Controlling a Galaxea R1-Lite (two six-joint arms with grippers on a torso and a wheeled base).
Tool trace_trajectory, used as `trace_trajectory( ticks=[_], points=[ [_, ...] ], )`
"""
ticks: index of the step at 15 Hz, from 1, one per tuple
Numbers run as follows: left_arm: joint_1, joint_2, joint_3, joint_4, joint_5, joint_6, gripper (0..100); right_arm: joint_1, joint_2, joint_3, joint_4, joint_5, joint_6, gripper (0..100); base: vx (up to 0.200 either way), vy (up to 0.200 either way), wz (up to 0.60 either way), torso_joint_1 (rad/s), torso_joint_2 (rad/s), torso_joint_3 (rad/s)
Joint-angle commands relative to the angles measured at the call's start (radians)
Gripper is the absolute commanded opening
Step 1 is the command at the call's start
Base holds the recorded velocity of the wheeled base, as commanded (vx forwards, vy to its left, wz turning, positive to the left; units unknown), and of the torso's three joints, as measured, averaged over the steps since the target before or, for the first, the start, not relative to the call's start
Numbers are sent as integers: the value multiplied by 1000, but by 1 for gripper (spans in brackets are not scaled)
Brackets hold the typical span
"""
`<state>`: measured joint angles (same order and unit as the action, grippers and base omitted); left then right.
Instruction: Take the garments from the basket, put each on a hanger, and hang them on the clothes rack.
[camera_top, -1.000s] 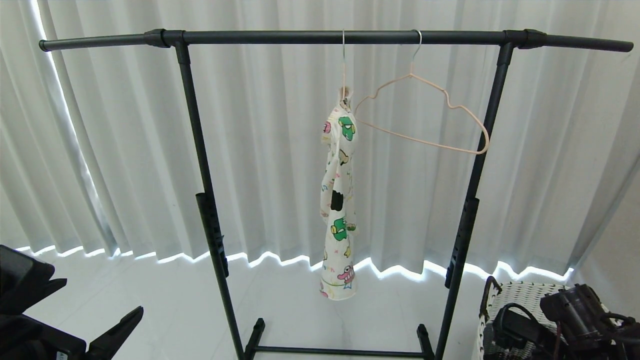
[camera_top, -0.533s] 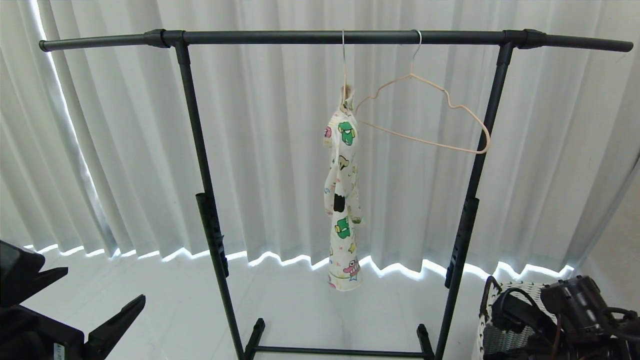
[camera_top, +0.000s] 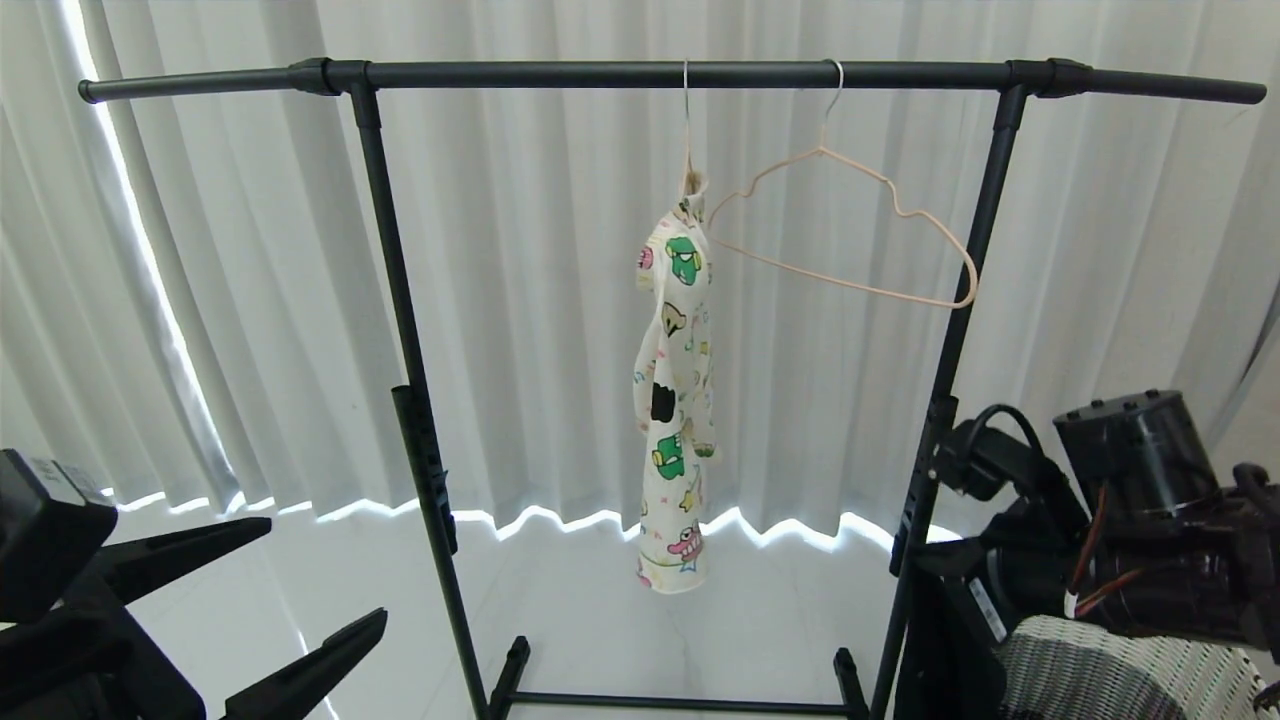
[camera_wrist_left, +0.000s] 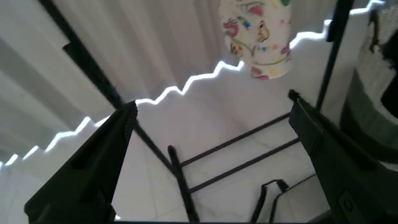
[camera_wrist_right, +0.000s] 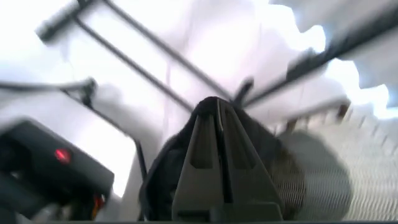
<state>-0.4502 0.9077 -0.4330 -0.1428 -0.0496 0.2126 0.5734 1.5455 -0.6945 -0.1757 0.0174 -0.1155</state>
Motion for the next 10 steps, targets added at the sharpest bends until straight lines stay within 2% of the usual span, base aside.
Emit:
trace_trajectory(
  ticks=[1, 4, 6, 8, 9, 10],
  points=[
    [-53, 59, -49, 0, -64, -12, 100, 68, -36, -163, 55, 7, 25, 0, 0, 0, 0, 0, 0, 0],
    [-131, 142, -113, 0, -159, -67, 100, 160, -15, -281, 62, 7, 89, 0, 0, 0, 0, 0, 0, 0],
    [-156, 189, -118, 0, -159, -67, 100, 200, -2, -327, 64, 7, 111, 0, 0, 0, 0, 0, 0, 0],
    [-183, 257, -128, 0, -159, -64, 100, 233, 34, -421, 64, 9, 116, 0, 0, 0, 0, 0, 0, 0],
    [-183, 258, -130, 0, -159, -64, 100, 233, 36, -424, 64, 9, 116, 0, 0, 0, 0, 0, 0, 0],
    [-183, 297, -135, -35, -159, -62, 100, 258, 68, -485, 67, 9, 126, 0, 0, 0, 0, 0, 0, 0]
  ],
)
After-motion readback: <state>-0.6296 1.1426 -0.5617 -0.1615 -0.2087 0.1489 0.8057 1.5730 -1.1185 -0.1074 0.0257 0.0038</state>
